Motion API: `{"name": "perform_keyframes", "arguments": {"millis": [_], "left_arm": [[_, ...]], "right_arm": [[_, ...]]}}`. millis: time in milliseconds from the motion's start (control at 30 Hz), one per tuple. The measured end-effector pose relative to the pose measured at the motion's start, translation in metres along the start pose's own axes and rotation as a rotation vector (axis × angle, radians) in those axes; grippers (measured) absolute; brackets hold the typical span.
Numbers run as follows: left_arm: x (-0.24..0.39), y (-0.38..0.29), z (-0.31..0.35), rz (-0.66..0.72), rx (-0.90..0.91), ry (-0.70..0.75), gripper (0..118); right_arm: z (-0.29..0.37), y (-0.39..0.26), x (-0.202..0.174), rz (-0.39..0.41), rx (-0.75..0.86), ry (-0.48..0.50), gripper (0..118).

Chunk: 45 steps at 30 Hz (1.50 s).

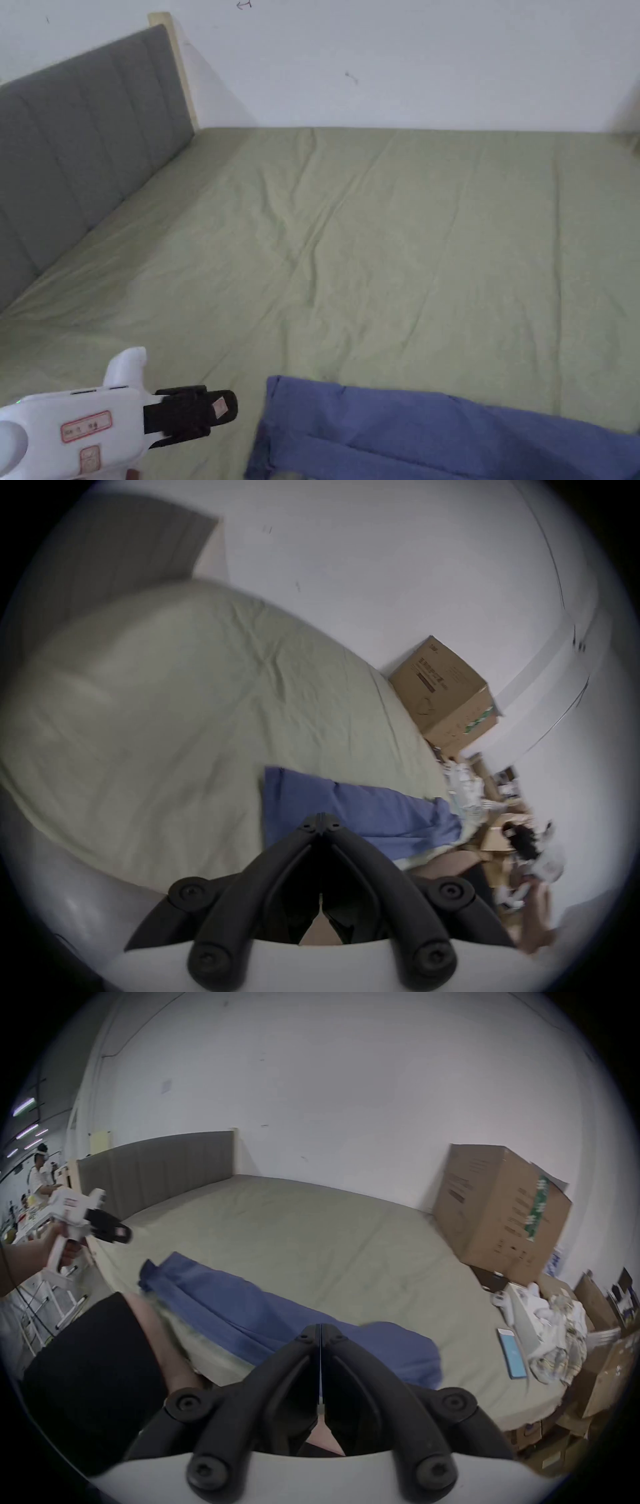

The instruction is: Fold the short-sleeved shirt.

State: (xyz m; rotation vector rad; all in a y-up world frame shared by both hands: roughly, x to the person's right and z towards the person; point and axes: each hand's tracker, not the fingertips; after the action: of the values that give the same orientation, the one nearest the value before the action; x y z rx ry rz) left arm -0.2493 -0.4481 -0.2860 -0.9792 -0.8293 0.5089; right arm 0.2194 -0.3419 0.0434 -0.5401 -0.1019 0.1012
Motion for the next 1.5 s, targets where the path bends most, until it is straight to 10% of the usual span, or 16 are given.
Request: {"name": "perform_keyframes", "arguments": {"millis": [200,300,400,633,700,767,833,1100,1500], "left_arm": [[-0.074,0.023,-0.059,0.115,-0.154,-0.121,9],[-0.077,0.023,-0.087,0.126,-0.270,-0.194,104],[-0.062,0.021,-0.106,0.071,-0.261,-0.260,118],[-0.044,0.038,-0.147,0.110,-0.277,-0.211,108],[-0.026,0.031,-0.147,0.009,-0.254,-0.115,7],[-0.020,0.022,-0.161,-0.013,-0.260,0.109,6],[-0.022,0.022,-0.155,0.060,-0.329,-0.048,6],[0.011,0.041,-0.112,-0.081,-0.269,0.052,6],[-0.040,0.132,-0.009,0.052,-0.302,0.632,6]], "right_arm": [[-0.016,0.028,-0.007,0.016,-0.015,0.068,1],[-0.016,0.037,-0.004,0.082,-0.007,0.059,1],[-0.020,0.041,0.000,0.069,0.000,0.071,1],[-0.038,0.038,-0.005,0.054,-0.029,0.097,1],[-0.037,0.038,-0.009,0.048,-0.023,0.113,1],[-0.036,0.037,-0.009,0.046,-0.018,0.118,1],[-0.034,0.037,-0.010,0.046,-0.014,0.117,1],[-0.023,0.033,-0.007,0.034,-0.006,0.104,1],[-0.009,0.039,-0.007,0.066,0.063,0.105,1]]}}
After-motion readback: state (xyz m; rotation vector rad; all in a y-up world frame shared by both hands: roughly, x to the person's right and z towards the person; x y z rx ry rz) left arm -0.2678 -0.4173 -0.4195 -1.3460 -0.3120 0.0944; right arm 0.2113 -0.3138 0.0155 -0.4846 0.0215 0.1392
